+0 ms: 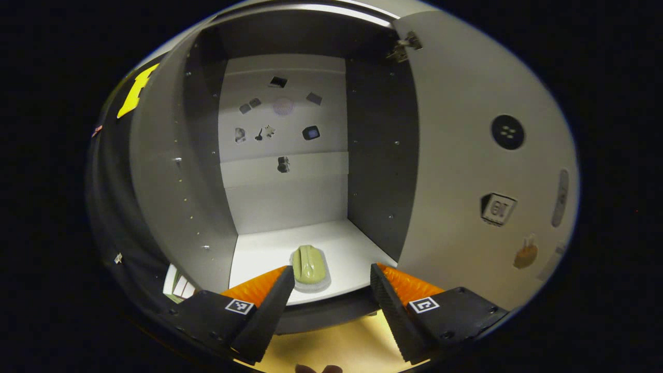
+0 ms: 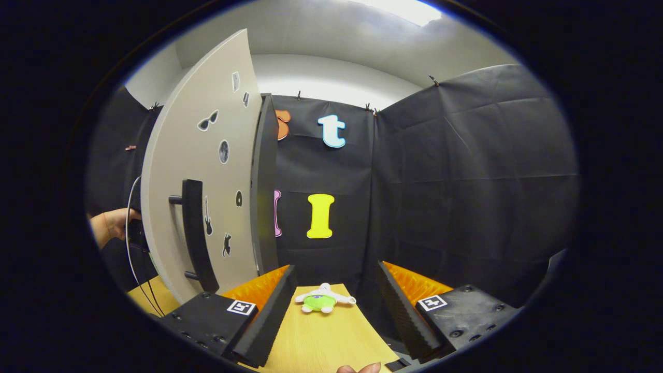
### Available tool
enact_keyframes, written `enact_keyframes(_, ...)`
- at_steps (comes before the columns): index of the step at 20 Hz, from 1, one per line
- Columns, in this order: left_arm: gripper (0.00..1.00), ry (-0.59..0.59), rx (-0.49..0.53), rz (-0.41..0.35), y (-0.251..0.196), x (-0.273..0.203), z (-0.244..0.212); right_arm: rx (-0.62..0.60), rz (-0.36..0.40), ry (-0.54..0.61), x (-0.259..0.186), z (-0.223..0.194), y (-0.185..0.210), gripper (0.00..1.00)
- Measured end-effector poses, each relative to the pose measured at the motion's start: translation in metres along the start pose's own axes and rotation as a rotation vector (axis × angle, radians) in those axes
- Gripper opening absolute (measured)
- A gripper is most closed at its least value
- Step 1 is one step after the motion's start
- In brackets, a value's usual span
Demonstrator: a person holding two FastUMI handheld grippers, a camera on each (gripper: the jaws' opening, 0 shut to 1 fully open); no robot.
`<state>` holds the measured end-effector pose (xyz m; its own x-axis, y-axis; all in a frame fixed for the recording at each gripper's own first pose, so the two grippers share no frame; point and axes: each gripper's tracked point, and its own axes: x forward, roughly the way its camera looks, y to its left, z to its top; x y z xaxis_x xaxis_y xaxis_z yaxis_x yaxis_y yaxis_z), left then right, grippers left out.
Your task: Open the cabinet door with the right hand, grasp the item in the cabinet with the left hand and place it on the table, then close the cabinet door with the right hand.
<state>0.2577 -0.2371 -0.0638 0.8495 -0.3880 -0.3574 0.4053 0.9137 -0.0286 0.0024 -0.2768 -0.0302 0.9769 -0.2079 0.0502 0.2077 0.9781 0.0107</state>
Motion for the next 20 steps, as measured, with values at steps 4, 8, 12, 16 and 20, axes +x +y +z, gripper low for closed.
enact_keyframes(4,0.93,0.130,-0.002,-0.023,0.016,0.064,0.004,0.019,-0.035,0.026,0.006,-0.015,-0.028,0.97)
enact_keyframes(8,0.93,0.290,-0.021,0.016,0.042,0.110,-0.021,0.019,-0.056,0.045,0.012,-0.025,-0.045,0.97)
enact_keyframes(12,0.73,0.376,0.006,0.034,0.052,0.129,-0.041,0.029,-0.078,0.066,0.013,-0.034,-0.066,0.97)
enact_keyframes(16,0.63,0.450,0.014,0.024,0.049,0.136,-0.058,0.038,-0.089,0.081,0.012,-0.041,-0.077,0.97)
enact_keyframes(20,0.39,0.461,0.027,0.053,0.057,0.141,-0.058,0.055,-0.090,0.090,0.011,-0.045,-0.083,0.97)
